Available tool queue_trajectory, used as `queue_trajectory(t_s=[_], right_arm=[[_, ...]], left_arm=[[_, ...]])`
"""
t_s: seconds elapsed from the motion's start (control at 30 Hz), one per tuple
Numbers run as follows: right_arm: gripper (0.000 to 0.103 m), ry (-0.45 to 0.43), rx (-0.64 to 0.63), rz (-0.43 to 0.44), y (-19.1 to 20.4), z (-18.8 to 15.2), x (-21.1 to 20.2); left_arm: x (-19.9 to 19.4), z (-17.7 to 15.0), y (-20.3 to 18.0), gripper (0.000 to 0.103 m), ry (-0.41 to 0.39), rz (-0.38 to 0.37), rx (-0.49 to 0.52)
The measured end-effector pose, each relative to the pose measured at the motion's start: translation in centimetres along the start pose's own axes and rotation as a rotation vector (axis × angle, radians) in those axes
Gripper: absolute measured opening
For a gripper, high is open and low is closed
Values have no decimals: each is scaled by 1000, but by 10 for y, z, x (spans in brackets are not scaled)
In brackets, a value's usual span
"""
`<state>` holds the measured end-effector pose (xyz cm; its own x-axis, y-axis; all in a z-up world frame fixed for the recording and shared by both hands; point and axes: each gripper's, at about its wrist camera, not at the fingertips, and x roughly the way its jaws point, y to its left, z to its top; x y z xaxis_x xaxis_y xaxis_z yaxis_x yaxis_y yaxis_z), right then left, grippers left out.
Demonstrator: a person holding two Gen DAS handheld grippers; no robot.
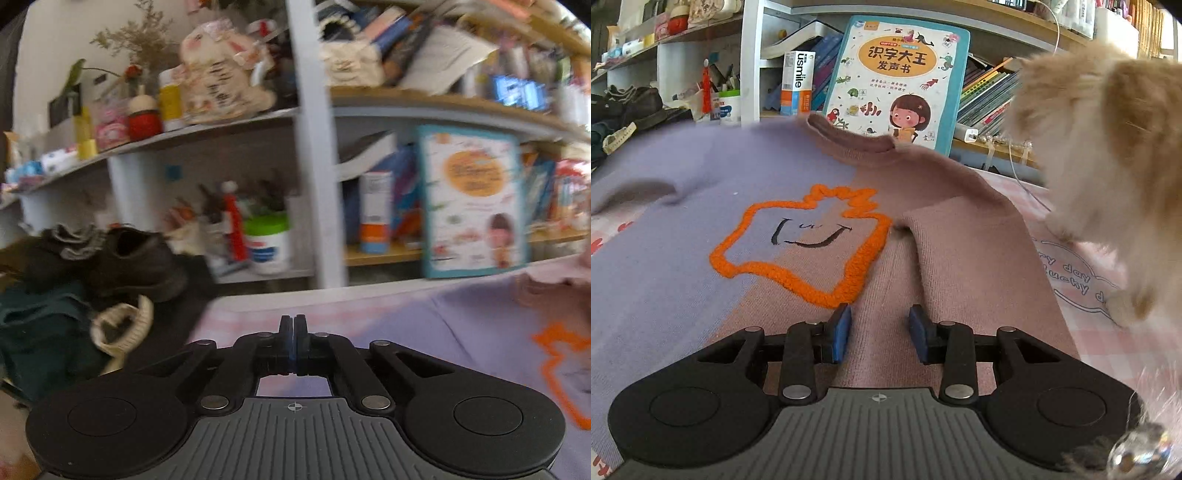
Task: Fold clothes
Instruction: 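Pinch the lavender sleeve cuff with the left gripper and pull it outward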
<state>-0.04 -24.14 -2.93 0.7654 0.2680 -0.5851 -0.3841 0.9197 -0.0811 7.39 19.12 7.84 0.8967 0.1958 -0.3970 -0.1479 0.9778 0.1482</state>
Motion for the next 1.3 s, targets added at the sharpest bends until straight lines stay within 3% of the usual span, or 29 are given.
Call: queue_trajectory(t_s=[0.1,0.13,0.27,0.37,0.47,0.6,0.8,0.87,0.97,1.1,1.3], right_arm=[[34,-3,2,2,-1,0,0],[34,-4,3,3,-1,0,0],[34,-11,5,1,0,-1,1],[34,-17,-7,-7,2,-1,1],[34,-29,-2,-12,3,-3,1],[34,-30,-2,-13,3,-3,0],[34,-30,-6,-18,3,-3,0],[34,-30,-6,-18,3,-3,-1],[34,-30,-4,-17,3,-3,-1],[34,-30,-6,-19,3,-3,-1],[34,-30,-9,-22,4,-3,-1]], left_arm=[[17,-2,10,0,33,130,-17],[13,-5,12,0,31,131,-33],[-14,-20,-2,11,25,-13,-13],[-30,-35,-21,19,61,-51,46],[-40,-51,-28,24,117,-92,27],[-44,-69,-33,25,178,-98,24],[-31,-82,-14,25,251,28,28],[-29,-85,-2,33,266,72,17],[-24,-88,21,45,275,121,-63],[-10,-89,48,45,271,177,-196],[3,-93,66,45,261,180,-322]])
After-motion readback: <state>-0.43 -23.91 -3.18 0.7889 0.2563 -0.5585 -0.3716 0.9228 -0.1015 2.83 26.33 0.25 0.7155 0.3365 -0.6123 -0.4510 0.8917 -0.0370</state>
